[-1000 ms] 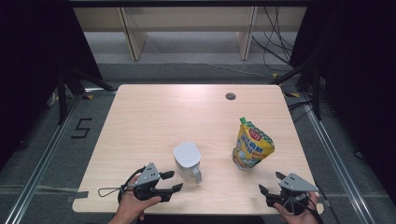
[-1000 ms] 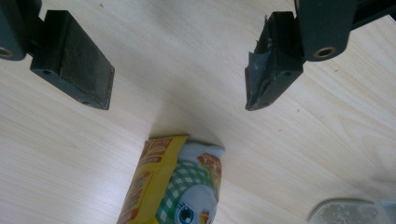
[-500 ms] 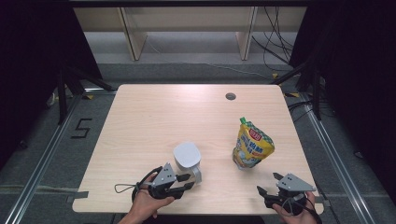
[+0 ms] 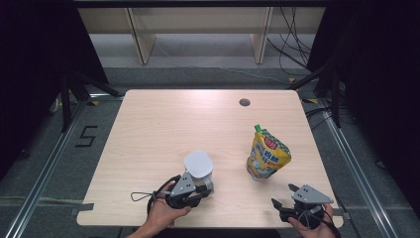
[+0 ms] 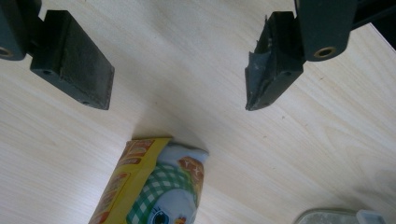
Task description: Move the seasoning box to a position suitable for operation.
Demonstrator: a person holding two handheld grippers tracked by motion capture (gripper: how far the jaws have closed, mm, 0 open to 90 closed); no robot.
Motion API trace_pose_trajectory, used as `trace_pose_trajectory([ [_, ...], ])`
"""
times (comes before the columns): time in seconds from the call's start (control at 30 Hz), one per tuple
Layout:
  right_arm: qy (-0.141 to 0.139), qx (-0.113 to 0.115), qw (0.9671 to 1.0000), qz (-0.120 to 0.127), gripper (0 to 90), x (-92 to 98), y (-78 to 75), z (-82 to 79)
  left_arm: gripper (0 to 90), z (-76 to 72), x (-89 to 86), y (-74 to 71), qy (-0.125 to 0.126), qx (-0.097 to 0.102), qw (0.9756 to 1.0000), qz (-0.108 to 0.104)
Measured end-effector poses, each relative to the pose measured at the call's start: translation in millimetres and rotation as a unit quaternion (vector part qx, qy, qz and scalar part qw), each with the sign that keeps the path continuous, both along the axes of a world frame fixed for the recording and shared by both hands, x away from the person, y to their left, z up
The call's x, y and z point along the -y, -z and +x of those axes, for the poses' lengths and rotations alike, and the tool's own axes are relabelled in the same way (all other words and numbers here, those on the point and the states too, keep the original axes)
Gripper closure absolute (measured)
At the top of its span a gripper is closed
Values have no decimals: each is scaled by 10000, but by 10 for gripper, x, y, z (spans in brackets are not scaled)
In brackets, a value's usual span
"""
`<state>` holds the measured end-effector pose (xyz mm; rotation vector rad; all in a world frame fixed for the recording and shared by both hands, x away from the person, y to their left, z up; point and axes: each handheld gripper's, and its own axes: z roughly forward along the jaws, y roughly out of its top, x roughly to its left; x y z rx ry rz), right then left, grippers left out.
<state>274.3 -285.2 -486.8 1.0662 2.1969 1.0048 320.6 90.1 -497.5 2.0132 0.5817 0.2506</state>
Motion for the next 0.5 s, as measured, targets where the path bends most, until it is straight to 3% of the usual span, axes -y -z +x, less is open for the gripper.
trace_pose_trajectory([
  [0.23, -15, -15, 10000, -9, 249, 2, 1, -2, 814, 8, -77, -5, -55, -33, 10000, -27],
  [0.3, -10, -6, 10000, -4, 249, 1, 2, -1, 818, 13, -117, 3, -42, -112, 9998, -127],
  [0.37, -20, -26, 10000, -24, 249, 0, 9, 2, 821, 11, -183, -7, -79, -137, 9999, -64],
  [0.4, -6, -140, 9999, 17, 248, -7, 10, -4, 823, 14, -218, -11, -59, -152, 9999, -49],
  [0.47, -26, -39, 10000, -32, 249, 1, 12, 6, 826, 13, -283, -7, -63, -165, 9998, -92],
  [0.5, -18, -98, 9999, 8, 249, -3, 12, 1, 828, 16, -318, -9, -41, -128, 9999, -71],
])
